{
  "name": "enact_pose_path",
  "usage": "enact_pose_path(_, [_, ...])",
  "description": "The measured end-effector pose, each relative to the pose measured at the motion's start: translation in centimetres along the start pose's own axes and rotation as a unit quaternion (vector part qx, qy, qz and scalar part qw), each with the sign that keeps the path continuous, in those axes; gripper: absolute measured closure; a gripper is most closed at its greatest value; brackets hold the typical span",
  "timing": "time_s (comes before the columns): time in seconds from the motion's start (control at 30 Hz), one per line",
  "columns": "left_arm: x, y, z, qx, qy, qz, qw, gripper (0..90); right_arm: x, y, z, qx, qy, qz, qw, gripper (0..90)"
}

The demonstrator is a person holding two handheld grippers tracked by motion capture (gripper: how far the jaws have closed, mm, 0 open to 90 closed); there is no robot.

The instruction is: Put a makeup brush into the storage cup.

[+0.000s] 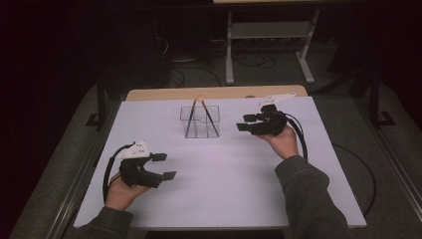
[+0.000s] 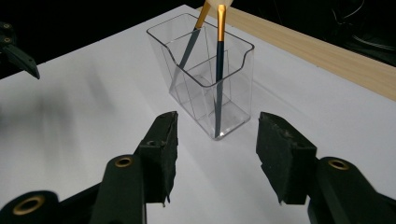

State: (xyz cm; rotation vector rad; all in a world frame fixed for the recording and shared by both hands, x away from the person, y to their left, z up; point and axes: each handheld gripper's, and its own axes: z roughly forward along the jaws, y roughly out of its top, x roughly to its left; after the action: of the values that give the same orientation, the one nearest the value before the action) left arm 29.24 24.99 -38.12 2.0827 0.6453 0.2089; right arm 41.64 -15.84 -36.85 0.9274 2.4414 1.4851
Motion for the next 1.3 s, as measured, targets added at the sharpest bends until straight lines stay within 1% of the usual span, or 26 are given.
enact_pose_path(0.13, [0.1,0.0,-0.1,-0.001,0.001,-0.001,1.0,24.8,0.1,-0.3,-0.2,0.002,-0.002,0.001,1.0,43.9])
enact_pose_path(0.27, [0.1,-0.1,-0.2,0.0,0.002,-0.006,1.0,24.6,0.2,-0.5,-0.5,0.0,-0.006,0.004,1.0,41.8])
enact_pose_path(0.37, [0.1,-0.1,-0.2,0.001,0.003,-0.004,1.0,24.5,0.2,-0.7,-0.6,0.0,-0.008,0.002,1.0,40.7])
enact_pose_path(0.7, [0.1,-0.1,-0.2,0.0,0.005,-0.006,1.0,23.5,0.2,-1.4,-1.1,0.001,-0.009,0.011,0.9999,35.5])
enact_pose_path(0.83, [0.1,-0.1,-0.3,0.003,0.007,-0.008,0.9999,21.3,0.2,-1.7,-1.4,0.0,-0.011,0.012,0.9999,33.8])
enact_pose_path(0.97, [0.1,-0.1,-0.3,0.001,0.008,-0.01,0.9999,21.3,0.2,-1.9,-1.6,0.004,-0.012,0.014,0.9998,32.3])
enact_pose_path(1.07, [0.1,-0.1,-0.3,0.0,0.009,-0.01,0.9999,21.0,0.4,-2.0,-1.8,-0.002,-0.016,0.013,0.9998,31.7])
enact_pose_path(1.3, [0.1,-0.1,-0.4,-0.003,0.014,-0.009,0.9998,20.5,0.5,-2.5,-2.3,-0.001,-0.02,0.013,0.9997,29.7])
